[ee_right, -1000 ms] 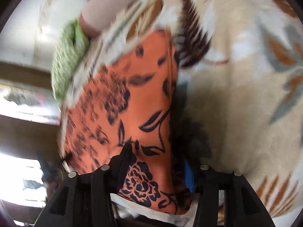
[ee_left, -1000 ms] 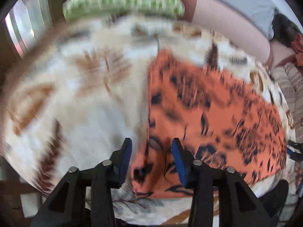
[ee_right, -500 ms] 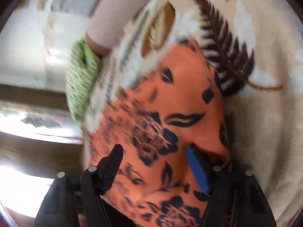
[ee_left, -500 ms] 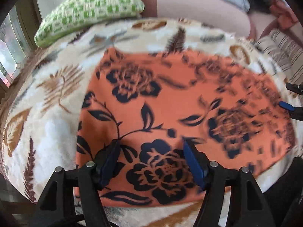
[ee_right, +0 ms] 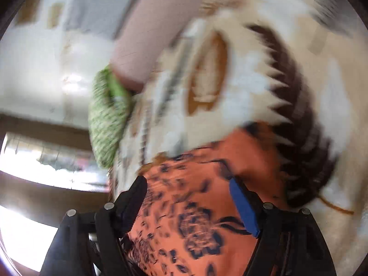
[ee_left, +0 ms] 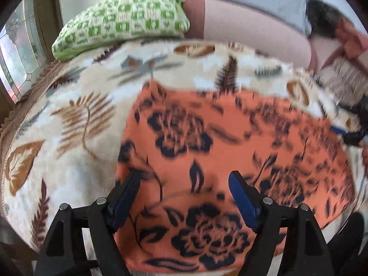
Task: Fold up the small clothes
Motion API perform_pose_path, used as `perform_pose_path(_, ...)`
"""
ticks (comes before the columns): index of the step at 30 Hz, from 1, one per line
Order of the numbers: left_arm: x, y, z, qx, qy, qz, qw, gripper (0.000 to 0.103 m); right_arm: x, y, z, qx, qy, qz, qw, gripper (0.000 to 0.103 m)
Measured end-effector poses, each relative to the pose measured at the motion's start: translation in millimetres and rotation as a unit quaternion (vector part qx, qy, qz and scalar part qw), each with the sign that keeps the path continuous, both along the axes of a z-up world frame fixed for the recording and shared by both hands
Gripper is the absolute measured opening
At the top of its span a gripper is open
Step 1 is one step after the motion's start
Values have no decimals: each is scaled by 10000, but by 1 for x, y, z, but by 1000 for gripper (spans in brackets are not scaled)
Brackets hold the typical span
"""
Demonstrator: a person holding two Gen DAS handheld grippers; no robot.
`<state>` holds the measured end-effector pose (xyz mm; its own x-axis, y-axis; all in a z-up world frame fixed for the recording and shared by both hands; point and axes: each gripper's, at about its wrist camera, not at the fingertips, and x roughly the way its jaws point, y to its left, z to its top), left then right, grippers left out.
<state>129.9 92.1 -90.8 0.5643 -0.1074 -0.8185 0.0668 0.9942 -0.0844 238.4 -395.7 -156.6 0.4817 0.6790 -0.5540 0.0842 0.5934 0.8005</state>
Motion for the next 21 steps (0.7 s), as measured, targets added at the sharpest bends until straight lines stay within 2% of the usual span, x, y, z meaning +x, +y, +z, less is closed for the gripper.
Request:
perform_pose_path(2, 19, 7, -7, 45, 142, 221, 9996, 80, 13, -1, -15, -605, 262, -106, 9978, 80)
perform_pose_path(3, 33, 11, -14, -16, 313, 319, 9990, 80, 16, -6, -22, -595, 358, -148, 9975, 80)
perform_pose_path(4, 45, 16, -21, -71, 502, 396, 9979, 80, 17, -11, -28, -374, 374, -293, 9982, 80)
perform_pose_path(5, 55, 21, -27, -19, 637, 525, 9966, 80, 12, -17, -24, -230, 400, -462, 9979, 80)
perform_pose_path(6, 56, 22, -26, 62, 612, 626, 9961, 82, 11, -16, -17, -224, 396, -473, 9978, 80)
perform_pose_path(8, 57, 25, -18, 291, 631, 873, 9938, 82, -1, -10, 5, -340, 113, -341, 9988, 80)
perform_pose_path(11, 41, 35, -5, -22, 315, 957, 9949, 81, -29, 0, 25, -68, -224, -54, 9997, 82)
perform_pose_path(12, 39, 35, -8, 196, 297, 942, 9949, 82, -32, 4, 26, -58, -235, 38, 9997, 87)
perform_pose_path(13, 39, 34, -20, 476, 475, 893, 9937, 82, -34, 9, 19, -175, -170, 127, 9996, 88)
perform_pose_path(14, 41, 36, -28, 492, 648, 869, 9929, 84, -31, 11, 1, -444, 147, 129, 9988, 88)
perform_pose_path(15, 40, 43, -30, 228, 681, 967, 9927, 84, -26, 16, -11, -466, 410, 83, 9980, 88)
perform_pose_path(16, 38, 50, -25, 56, 711, 1119, 9912, 84, -27, 11, -19, -209, 486, -102, 9985, 88)
perform_pose_path(17, 34, 54, -17, -27, 713, 1257, 9895, 83, -28, 9, -14, -104, 449, -273, 9986, 87)
perform_pose_path(18, 27, 56, -4, -102, 489, 1287, 9904, 83, -34, 7, -2, -37, 327, -384, 9987, 88)
perform_pose_path(19, 19, 56, 7, -101, 225, 1227, 9921, 83, -44, 5, 18, 11, -9, -420, 9991, 88)
perform_pose_path(21, 5, 48, 22, 66, -36, 1098, 9939, 83, -67, 1, 41, -39, -256, -533, 9982, 88)
